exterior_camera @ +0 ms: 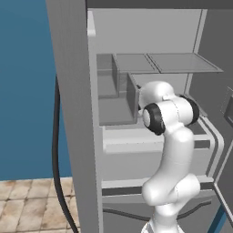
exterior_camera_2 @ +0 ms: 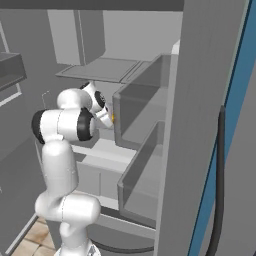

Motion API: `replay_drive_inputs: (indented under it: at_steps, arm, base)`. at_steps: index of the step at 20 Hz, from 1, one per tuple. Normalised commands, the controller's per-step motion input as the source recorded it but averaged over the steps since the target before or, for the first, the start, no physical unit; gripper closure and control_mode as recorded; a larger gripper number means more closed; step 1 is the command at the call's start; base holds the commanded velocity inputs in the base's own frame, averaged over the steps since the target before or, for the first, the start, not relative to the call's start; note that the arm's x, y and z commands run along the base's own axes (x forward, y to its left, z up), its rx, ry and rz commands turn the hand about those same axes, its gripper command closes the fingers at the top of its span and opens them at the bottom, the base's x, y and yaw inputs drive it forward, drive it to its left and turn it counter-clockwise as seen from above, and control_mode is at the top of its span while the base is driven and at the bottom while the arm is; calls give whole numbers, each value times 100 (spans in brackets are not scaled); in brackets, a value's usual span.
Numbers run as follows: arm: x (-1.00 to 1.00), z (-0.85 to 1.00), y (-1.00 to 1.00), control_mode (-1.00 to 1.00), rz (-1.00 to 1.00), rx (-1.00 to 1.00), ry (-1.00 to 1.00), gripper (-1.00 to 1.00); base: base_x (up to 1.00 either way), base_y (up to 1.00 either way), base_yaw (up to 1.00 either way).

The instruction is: Take the cheese, chicken drumstick, and mushroom from the fridge and place them on the plate on the dining counter to create an appetizer plate.

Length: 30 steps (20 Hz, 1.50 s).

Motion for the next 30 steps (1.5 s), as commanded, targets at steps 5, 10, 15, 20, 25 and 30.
replay_drive_inputs:
  at_steps: [5, 10, 15, 20, 25, 30]
  arm:
    - [-100, -2, -63, -100, -9, 10, -2, 100]
    - [-100, 10, -43, -100, -5, 12, 0, 100]
    - [-100, 41, -18, -100, -1, 10, 0, 100]
    - [-100, 47, -1, -100, 0, 6, 0, 100]
    - [-100, 68, 0, -100, 0, 0, 3, 100]
    - [-100, 77, 0, -100, 0, 0, 5, 100]
  base:
    - [0, 0, 0]
    - [0, 0, 0]
    - [0, 0, 0]
    - [0, 0, 0]
    - [0, 0, 0]
    - [0, 0, 0]
